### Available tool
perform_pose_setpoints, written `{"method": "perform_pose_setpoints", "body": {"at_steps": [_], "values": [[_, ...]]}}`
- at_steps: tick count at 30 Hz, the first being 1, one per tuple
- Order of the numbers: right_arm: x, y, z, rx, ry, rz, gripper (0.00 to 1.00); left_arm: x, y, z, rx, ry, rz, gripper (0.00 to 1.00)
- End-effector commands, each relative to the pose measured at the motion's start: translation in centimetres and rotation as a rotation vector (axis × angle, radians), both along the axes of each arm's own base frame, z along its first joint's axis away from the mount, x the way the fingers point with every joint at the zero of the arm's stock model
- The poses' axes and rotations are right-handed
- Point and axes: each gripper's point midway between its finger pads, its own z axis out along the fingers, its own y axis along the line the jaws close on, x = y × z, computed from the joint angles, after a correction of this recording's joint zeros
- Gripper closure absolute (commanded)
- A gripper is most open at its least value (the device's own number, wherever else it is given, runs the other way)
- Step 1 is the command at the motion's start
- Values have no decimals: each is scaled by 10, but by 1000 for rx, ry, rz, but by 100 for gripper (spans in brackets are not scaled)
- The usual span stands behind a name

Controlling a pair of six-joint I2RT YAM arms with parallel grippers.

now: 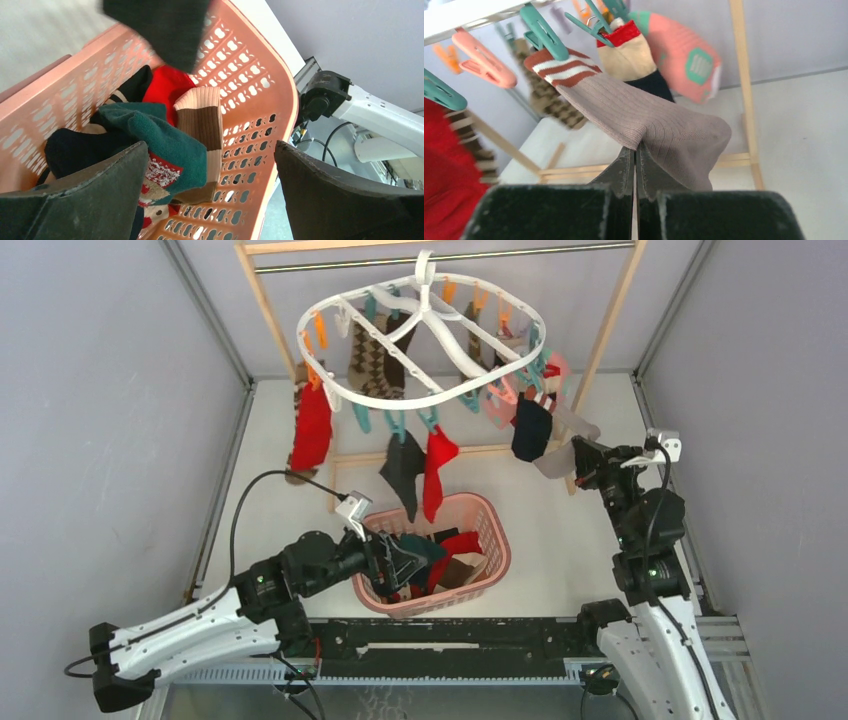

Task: Remove the socks clipped to the hanger
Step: Remove the sock from the hanger.

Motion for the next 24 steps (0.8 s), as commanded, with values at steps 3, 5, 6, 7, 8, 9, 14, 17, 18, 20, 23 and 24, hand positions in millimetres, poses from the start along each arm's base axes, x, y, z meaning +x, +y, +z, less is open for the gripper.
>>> {"method": "perform_pose_setpoints", "body": {"at_steps": [3, 5, 6, 7, 8, 9, 14, 17, 18, 20, 23, 24], "values": [[-28, 40, 6, 61, 9, 207, 100, -3, -1, 44, -80, -49, 5, 0], [-37, 55, 13, 61, -8, 277, 100, -4, 0, 48, -81, -56, 7, 0], [-43, 65, 16, 61, -13, 317, 100, -5, 1, 51, -87, -61, 6, 0], [-48, 72, 19, 60, -19, 346, 100, -5, 1, 53, -90, -64, 6, 0], [-53, 79, 22, 58, -26, 377, 100, -6, 2, 55, -96, -68, 7, 0], [-57, 86, 26, 56, -37, 405, 100, -7, 3, 58, -104, -71, 6, 0], [-75, 122, 39, 34, -57, 518, 100, -9, 4, 65, -121, -86, 2, 0], [-82, 148, 46, 14, -71, 581, 100, -13, 2, 75, -148, -114, -17, 0], [-81, 158, 47, 2, -67, 585, 100, -14, 1, 77, -159, -123, -25, 0], [-86, 179, 48, -23, -69, 626, 100, -16, -1, 83, -184, -141, -37, 0], [-89, 207, 49, -50, -69, 672, 100, -13, 1, 91, -196, -182, -27, 0], [-89, 215, 51, -48, -72, 686, 100, -11, 2, 92, -194, -197, -18, 0]]}}
